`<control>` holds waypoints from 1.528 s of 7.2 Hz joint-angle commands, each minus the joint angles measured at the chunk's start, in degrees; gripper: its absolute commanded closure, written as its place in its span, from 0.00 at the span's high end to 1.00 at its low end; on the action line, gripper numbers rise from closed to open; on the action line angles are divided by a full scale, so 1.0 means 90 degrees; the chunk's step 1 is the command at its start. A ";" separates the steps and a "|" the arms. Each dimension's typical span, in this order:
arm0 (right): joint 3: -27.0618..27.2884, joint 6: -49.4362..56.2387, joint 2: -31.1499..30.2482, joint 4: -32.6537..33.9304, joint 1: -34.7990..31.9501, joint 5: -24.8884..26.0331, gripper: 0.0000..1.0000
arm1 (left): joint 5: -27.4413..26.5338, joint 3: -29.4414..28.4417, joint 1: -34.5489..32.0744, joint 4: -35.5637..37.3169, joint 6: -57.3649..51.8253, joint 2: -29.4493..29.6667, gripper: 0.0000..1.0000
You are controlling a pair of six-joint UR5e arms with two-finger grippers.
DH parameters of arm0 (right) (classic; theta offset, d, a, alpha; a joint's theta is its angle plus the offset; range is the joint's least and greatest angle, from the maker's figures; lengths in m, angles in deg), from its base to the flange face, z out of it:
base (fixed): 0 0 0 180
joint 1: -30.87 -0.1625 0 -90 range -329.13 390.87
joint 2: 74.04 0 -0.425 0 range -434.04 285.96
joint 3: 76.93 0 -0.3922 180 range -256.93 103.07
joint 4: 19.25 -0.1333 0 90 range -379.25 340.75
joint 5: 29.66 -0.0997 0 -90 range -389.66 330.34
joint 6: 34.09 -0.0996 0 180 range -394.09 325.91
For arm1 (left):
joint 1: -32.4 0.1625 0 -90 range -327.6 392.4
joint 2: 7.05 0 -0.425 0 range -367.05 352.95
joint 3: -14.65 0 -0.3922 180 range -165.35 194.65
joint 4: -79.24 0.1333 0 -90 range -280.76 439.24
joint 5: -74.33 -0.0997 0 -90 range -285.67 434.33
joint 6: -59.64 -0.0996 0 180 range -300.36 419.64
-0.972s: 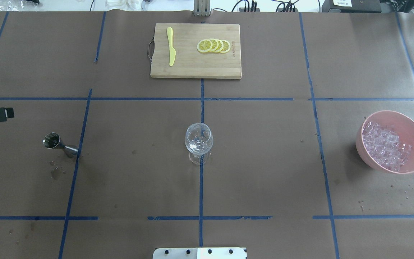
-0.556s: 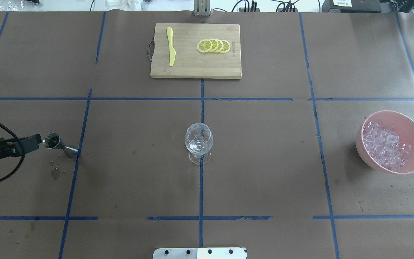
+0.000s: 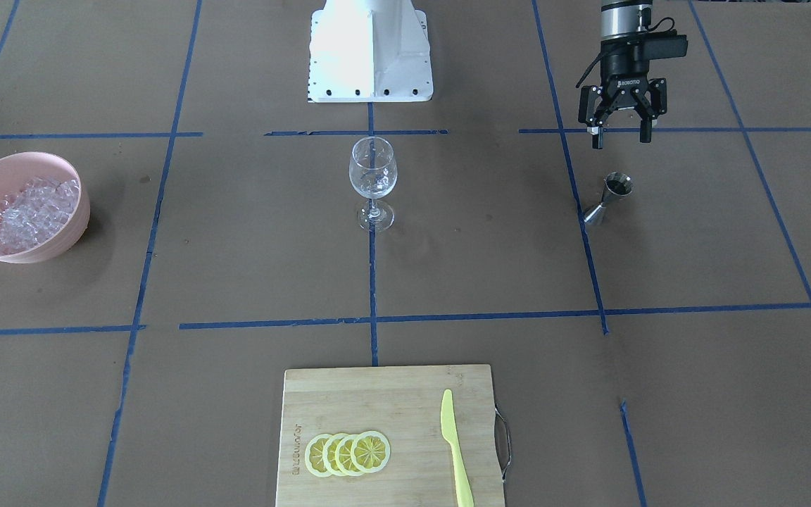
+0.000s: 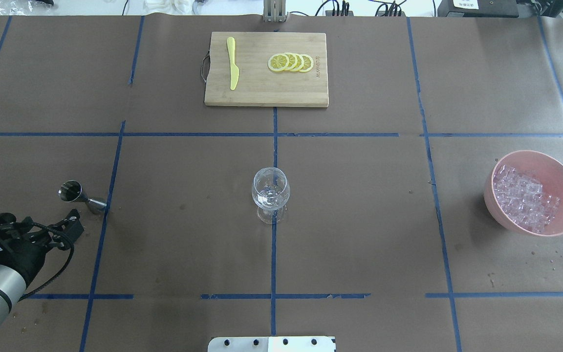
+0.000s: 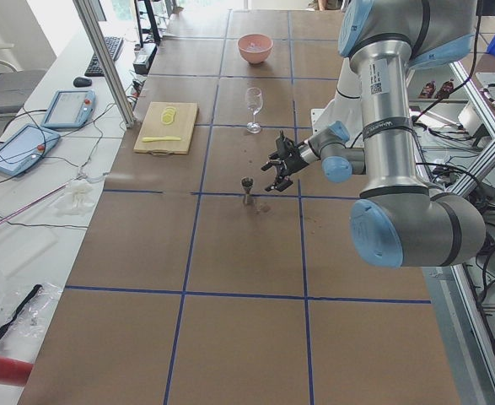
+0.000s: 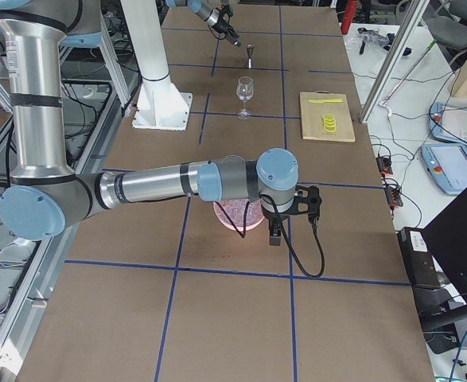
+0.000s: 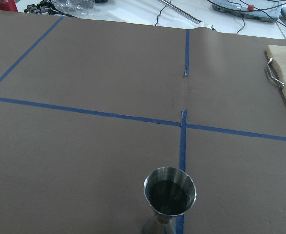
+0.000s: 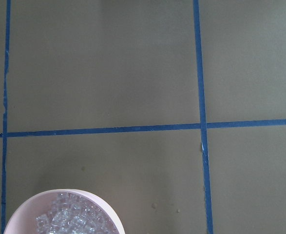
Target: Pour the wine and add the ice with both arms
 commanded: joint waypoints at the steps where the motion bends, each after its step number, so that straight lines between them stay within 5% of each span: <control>1: 0.0280 -0.0721 -0.0016 0.0001 0.0281 -0.0005 1.00 | -0.0966 -0.0685 0.0181 0.0026 0.0162 0.0426 1.00; 6: 0.1218 -0.2558 -0.0075 -0.0008 0.1082 0.0024 1.00 | -0.1976 -0.2454 0.0171 0.0026 0.0278 0.1696 0.96; 11: 0.1512 -0.2718 -0.0075 -0.0047 0.1463 0.0238 1.00 | -0.2113 -0.2622 -0.0033 0.0026 0.0318 0.1669 0.87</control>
